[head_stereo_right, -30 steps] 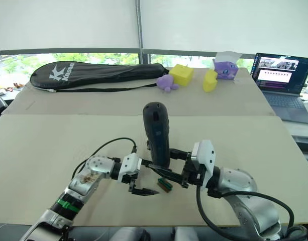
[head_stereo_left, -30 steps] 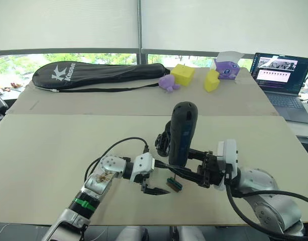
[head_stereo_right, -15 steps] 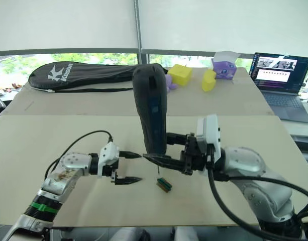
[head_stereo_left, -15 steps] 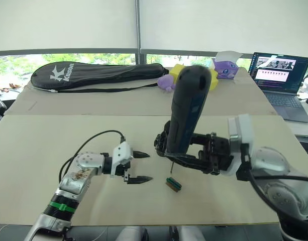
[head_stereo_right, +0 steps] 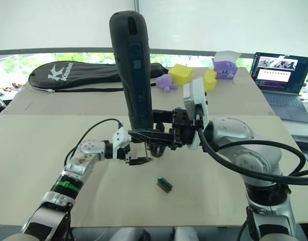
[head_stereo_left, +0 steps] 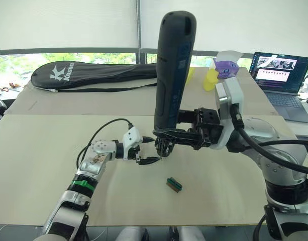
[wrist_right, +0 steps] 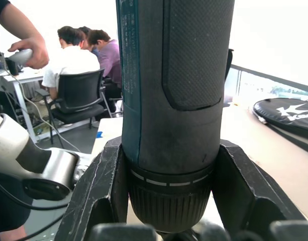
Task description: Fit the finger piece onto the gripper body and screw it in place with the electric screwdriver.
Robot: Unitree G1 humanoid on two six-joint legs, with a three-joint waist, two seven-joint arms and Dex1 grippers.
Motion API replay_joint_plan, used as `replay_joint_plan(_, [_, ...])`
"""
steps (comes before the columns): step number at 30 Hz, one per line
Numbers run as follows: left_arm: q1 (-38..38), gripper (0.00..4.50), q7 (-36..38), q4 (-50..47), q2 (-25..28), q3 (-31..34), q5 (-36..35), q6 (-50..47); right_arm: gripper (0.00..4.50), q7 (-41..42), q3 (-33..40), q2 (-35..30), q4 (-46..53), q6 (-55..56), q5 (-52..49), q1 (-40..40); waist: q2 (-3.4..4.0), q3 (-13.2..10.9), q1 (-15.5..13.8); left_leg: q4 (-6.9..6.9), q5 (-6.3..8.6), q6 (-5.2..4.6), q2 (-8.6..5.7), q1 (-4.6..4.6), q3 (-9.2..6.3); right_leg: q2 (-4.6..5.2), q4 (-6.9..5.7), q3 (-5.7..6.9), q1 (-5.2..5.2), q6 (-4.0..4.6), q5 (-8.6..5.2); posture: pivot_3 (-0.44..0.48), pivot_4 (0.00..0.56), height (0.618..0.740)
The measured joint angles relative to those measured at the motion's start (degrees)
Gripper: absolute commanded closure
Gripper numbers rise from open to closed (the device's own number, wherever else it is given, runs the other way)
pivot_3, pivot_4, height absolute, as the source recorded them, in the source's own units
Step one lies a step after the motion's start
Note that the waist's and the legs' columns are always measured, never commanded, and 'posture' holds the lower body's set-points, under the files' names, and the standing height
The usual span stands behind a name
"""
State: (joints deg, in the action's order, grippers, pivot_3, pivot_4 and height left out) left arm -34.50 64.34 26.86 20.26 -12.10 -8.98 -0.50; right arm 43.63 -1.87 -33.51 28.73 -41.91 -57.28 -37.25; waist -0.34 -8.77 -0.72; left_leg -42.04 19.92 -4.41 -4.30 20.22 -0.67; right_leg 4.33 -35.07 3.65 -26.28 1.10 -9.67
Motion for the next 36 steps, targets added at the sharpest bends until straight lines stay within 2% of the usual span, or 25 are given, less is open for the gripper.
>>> replay_joint_plan(4, [-2.24,0.00,-0.33,4.71,-2.48,-0.42,1.38,2.89,2.58,-0.04,-0.75,1.64,-2.01,0.01,2.25,-2.92,0.00,0.00,0.00,0.00,0.00,0.00,0.00,0.00,-0.01,0.00,-0.01,-0.01,-0.01,0.00,0.00,0.000,0.150,0.740])
replay_joint_plan(13, [-4.38,0.00,-1.61,11.01,-5.80,-0.34,3.13,6.05,2.58,0.07,-2.20,3.33,-4.24,0.02,6.93,-3.08,0.00,0.00,-0.02,0.00,0.00,0.00,-0.01,0.03,-0.02,0.01,-0.02,0.00,-0.02,0.00,0.00,0.000,0.150,0.740])
replay_joint_plan(16, [-4.69,0.85,-1.40,11.36,-6.53,-0.32,3.13,6.08,2.58,0.19,-2.27,3.62,-4.63,0.03,8.56,-3.09,0.00,0.00,-0.03,0.00,0.00,0.00,-0.01,0.03,-0.02,0.01,-0.02,0.00,-0.03,0.00,0.00,0.000,0.150,0.740])
replay_joint_plan(19, [-4.76,2.14,-0.92,11.43,-6.86,-0.30,3.08,6.21,2.58,0.38,-2.27,3.74,-4.79,0.03,9.41,-3.09,0.00,0.00,0.01,0.00,0.00,0.00,-0.01,0.03,-0.02,0.01,-0.02,-0.01,-0.04,0.00,0.00,0.000,0.150,0.740])
replay_joint_plan(31, [-4.92,2.14,-0.37,11.67,-6.09,-0.15,3.11,6.55,2.58,1.78,-2.31,5.08,-5.91,0.04,12.35,-3.34,0.00,0.00,0.17,0.01,0.00,0.00,0.00,0.02,-0.01,0.00,-0.02,-0.02,-0.06,0.00,0.00,0.000,0.150,0.740])
replay_joint_plan(33, [-4.90,1.09,-0.11,11.36,-5.52,-0.12,3.06,6.27,2.58,2.33,-2.33,5.28,-5.91,0.06,13.10,-3.68,0.00,0.00,0.26,0.02,0.00,0.00,0.00,0.02,-0.01,-0.01,-0.03,-0.02,-0.07,0.00,0.00,0.000,0.150,0.740])
replay_joint_plan(35, [-4.83,0.29,0.31,11.15,-4.28,0.03,3.06,5.89,2.58,2.54,-2.34,5.40,-5.91,0.09,13.34,-3.80,0.00,0.00,0.36,0.03,-0.01,0.01,0.01,0.02,-0.01,-0.01,-0.05,-0.03,-0.09,0.00,0.00,0.000,0.150,0.740])
replay_joint_plan(36, [-4.67,0.08,0.39,10.83,-3.68,0.21,3.06,5.72,2.58,2.60,-2.34,5.50,-5.91,0.09,13.41,-3.80,0.00,0.00,0.35,0.04,-0.01,0.01,0.01,0.03,-0.02,-0.01,-0.04,-0.02,-0.10,0.00,0.00,0.000,0.150,0.740])
